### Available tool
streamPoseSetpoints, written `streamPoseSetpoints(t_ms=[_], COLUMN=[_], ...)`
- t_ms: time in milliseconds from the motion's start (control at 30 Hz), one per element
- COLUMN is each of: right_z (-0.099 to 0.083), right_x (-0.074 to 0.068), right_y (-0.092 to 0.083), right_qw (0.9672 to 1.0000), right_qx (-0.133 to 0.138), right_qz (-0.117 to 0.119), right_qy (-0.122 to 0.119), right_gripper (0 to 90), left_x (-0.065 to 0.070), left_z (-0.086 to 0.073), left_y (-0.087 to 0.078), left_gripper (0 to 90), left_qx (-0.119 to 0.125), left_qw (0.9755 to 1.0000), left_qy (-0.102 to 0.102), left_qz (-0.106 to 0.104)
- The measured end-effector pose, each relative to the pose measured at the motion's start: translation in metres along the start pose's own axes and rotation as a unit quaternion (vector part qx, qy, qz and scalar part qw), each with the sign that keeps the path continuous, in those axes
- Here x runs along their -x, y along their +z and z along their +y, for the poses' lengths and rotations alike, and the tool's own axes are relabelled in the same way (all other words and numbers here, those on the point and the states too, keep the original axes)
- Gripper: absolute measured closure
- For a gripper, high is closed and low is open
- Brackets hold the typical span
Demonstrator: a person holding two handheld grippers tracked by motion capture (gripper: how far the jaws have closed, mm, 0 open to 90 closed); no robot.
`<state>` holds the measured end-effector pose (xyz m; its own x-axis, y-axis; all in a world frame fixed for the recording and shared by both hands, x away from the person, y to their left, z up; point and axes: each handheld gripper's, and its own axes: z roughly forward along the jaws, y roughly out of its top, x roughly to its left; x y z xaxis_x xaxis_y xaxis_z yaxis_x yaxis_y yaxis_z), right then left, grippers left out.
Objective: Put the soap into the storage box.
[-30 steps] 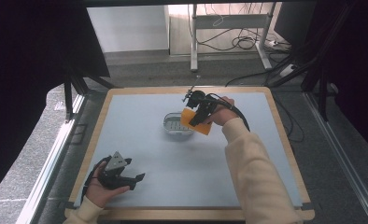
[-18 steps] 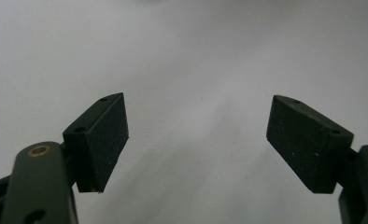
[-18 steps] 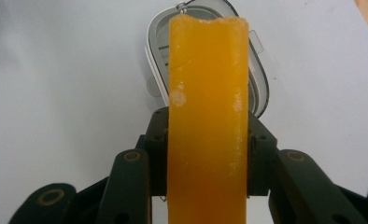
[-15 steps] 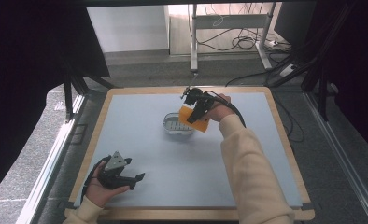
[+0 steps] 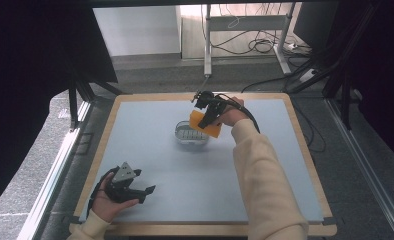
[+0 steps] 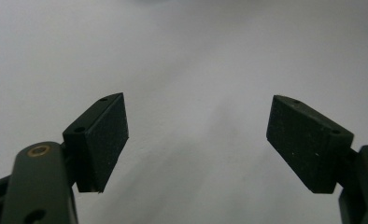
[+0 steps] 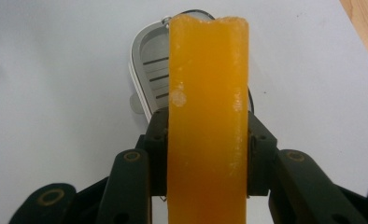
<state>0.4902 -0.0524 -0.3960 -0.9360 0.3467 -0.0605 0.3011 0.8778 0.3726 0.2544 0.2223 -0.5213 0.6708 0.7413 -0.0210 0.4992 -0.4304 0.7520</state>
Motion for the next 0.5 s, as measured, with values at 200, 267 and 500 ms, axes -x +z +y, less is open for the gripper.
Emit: streamPoseSetpoints(t_ms=[200,267,500], right_z=[0.008,0.01,0.016], right_x=[0.003,0.004,0.004], right_y=[0.003,0.004,0.008], right_qw=[0.9999,0.9999,0.9996], right_qx=[-0.007,-0.009,-0.005], right_qz=[0.002,0.002,0.006], right_qy=[-0.007,-0.01,-0.027], right_gripper=[61.4,61.4,61.4], left_x=[0.002,0.002,0.002], left_z=[0.001,0.001,0.001], left_y=[0.001,0.002,0.002], left_gripper=[20.4,20.4,20.4], left_qx=[0.003,0.002,0.002], left_qw=[1.0,1.0,1.0], left_qy=[-0.003,-0.003,-0.004], left_qz=[0.0,-0.001,-0.001])
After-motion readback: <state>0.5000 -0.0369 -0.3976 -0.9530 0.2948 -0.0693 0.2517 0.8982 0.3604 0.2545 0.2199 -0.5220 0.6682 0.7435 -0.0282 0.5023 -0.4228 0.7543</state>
